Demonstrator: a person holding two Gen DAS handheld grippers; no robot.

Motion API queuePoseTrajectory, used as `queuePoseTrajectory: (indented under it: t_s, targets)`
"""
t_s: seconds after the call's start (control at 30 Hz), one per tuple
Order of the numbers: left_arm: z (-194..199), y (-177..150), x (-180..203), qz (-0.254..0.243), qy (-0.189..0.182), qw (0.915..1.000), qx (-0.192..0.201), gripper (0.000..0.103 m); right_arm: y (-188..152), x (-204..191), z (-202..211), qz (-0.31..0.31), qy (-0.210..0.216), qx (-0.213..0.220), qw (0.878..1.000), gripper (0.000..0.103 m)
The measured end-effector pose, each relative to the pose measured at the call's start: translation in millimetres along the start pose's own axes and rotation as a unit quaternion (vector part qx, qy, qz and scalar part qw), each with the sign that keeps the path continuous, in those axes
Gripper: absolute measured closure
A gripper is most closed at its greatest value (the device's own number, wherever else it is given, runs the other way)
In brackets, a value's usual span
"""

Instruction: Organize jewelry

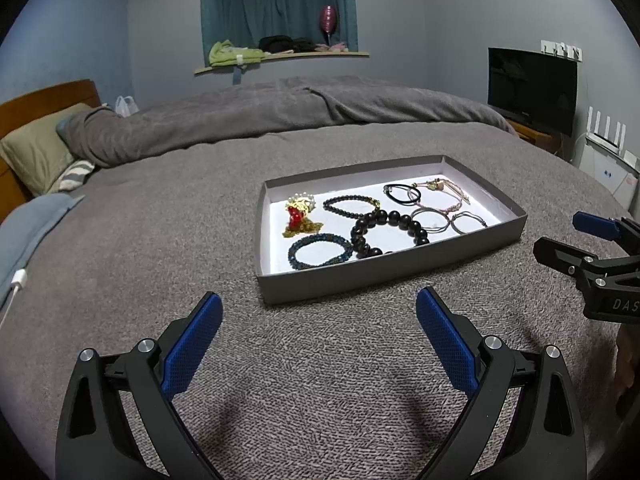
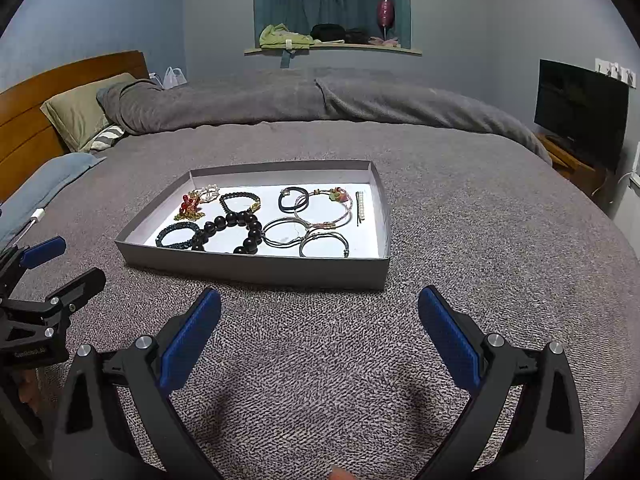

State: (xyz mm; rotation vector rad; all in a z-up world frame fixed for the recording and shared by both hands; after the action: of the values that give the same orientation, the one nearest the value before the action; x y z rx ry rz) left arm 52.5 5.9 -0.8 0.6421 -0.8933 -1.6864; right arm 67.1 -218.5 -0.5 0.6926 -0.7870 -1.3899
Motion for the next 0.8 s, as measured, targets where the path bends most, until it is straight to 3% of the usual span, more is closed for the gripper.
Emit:
queuePoseTrajectory:
  t_s: [0.8]
  targets:
    - [-3.1, -2.4, 1.0, 0.0, 0.002, 1.0, -0.005, 0.006, 0.2, 0.0, -0.1, 0.0, -0.002, 0.0, 1.0, 0.006]
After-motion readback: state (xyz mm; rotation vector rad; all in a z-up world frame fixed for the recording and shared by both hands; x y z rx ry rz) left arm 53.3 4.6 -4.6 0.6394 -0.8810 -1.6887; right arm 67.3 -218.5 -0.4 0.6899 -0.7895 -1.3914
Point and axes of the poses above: each gripper's, at about its wrist camera, not at the fingertips, and z roughly against the way its jaws point, x to its right, y to its top, the point moved 2 cm from there along -z, roughly the way its jaws point, and after that the axes turned 9 degrees about -y, right-handed, at the moved point
